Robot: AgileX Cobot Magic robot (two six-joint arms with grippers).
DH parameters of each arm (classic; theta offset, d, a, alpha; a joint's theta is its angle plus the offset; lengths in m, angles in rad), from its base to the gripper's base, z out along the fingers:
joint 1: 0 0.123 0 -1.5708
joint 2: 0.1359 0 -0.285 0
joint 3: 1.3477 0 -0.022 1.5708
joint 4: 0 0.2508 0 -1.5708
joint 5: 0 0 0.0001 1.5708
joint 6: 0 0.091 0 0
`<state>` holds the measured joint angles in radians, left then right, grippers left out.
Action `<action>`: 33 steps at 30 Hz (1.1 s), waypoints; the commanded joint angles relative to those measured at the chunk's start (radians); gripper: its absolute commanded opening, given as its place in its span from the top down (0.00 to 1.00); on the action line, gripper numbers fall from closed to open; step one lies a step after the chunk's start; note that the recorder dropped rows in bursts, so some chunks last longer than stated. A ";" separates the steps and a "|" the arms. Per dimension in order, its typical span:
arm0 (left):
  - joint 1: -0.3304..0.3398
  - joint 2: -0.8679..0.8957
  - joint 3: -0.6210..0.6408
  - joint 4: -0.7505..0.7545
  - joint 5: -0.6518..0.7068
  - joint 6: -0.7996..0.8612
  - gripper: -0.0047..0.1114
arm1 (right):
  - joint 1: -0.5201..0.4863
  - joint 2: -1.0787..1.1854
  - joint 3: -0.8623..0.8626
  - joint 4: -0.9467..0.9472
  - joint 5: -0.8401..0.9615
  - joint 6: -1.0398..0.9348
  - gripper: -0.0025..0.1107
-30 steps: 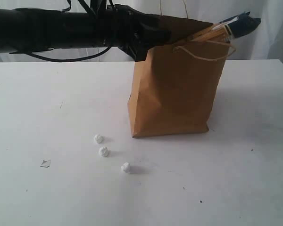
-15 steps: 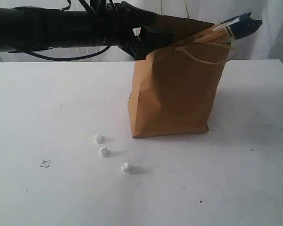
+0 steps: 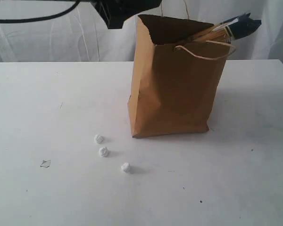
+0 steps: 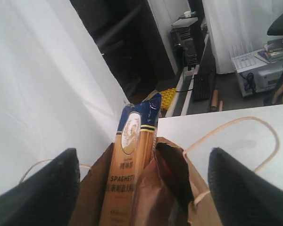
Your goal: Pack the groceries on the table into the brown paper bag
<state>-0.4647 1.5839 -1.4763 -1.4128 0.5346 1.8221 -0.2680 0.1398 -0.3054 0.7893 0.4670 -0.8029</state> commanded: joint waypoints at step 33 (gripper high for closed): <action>-0.073 -0.020 0.581 0.113 0.091 -0.246 0.46 | 0.000 -0.006 0.006 0.005 -0.001 -0.005 0.98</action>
<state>-0.5010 1.5136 -0.9022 -1.0156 0.6124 1.1008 -0.2680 0.1398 -0.3054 0.7893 0.4670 -0.8029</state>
